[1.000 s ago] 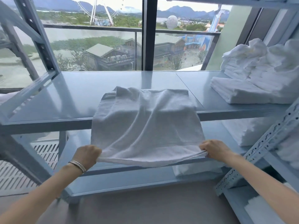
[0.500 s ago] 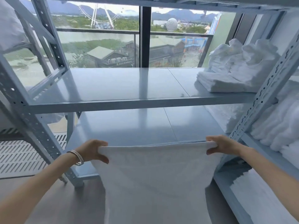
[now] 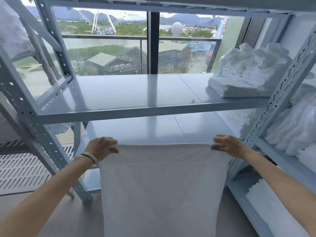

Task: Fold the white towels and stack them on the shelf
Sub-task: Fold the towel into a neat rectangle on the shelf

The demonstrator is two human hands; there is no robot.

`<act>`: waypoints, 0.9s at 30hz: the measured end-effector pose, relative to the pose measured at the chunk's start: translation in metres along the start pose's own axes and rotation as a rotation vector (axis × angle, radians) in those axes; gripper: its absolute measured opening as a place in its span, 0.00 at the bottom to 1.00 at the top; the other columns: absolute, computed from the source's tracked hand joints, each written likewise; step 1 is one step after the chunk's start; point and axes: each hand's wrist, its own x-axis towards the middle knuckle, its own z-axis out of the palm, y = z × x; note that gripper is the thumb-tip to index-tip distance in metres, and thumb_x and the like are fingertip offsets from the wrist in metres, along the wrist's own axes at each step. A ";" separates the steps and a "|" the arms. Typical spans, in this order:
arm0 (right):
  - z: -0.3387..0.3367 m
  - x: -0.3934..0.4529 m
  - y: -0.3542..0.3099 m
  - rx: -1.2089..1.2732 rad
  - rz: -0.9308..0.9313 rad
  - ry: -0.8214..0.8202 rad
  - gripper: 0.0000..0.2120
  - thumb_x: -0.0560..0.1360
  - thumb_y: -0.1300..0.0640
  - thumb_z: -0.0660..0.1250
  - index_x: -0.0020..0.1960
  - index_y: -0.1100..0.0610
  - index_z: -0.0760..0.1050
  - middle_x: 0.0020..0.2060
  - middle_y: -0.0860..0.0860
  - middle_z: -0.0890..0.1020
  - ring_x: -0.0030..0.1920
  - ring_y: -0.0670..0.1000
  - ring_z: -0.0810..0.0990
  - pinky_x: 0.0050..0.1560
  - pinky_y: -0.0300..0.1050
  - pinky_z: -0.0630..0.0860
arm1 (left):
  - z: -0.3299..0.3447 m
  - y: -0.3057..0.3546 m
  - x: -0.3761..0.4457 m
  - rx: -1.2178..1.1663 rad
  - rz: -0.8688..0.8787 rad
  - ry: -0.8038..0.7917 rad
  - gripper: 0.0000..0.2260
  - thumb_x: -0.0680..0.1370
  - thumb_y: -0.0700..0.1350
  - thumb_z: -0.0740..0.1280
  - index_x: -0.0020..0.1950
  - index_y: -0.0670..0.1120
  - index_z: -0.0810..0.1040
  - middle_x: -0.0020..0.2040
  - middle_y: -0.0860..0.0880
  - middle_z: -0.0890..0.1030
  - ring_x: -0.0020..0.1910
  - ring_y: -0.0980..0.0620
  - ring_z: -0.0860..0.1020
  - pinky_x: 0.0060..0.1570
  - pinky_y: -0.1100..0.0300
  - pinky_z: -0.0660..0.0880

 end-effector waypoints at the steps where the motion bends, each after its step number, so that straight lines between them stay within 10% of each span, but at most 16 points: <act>1: 0.000 0.001 -0.002 -0.010 -0.005 -0.012 0.20 0.68 0.35 0.60 0.34 0.50 0.60 0.30 0.45 0.67 0.30 0.52 0.71 0.33 0.50 0.71 | -0.002 -0.002 0.000 0.008 -0.003 -0.011 0.16 0.74 0.57 0.67 0.48 0.44 0.77 0.48 0.48 0.80 0.50 0.44 0.79 0.44 0.55 0.73; 8: -0.004 0.013 -0.018 -0.106 0.101 -0.070 0.22 0.71 0.49 0.71 0.34 0.45 0.56 0.31 0.45 0.73 0.35 0.54 0.76 0.38 0.48 0.74 | -0.005 -0.024 0.000 -0.027 -0.055 -0.060 0.19 0.70 0.57 0.72 0.51 0.46 0.74 0.46 0.45 0.81 0.46 0.43 0.78 0.40 0.58 0.70; 13: -0.025 0.044 -0.028 -0.097 0.141 -0.019 0.12 0.72 0.48 0.71 0.48 0.53 0.72 0.40 0.44 0.74 0.41 0.51 0.74 0.40 0.44 0.68 | -0.024 -0.041 0.015 -0.130 -0.039 -0.141 0.19 0.68 0.60 0.72 0.50 0.48 0.77 0.43 0.47 0.79 0.45 0.45 0.77 0.41 0.58 0.71; 27: -0.072 0.185 -0.016 -0.233 0.076 0.247 0.14 0.71 0.51 0.71 0.37 0.58 0.70 0.37 0.48 0.72 0.42 0.55 0.73 0.41 0.44 0.65 | -0.047 -0.083 0.127 0.090 -0.143 0.176 0.14 0.74 0.55 0.68 0.49 0.44 0.80 0.47 0.48 0.78 0.49 0.43 0.79 0.44 0.55 0.72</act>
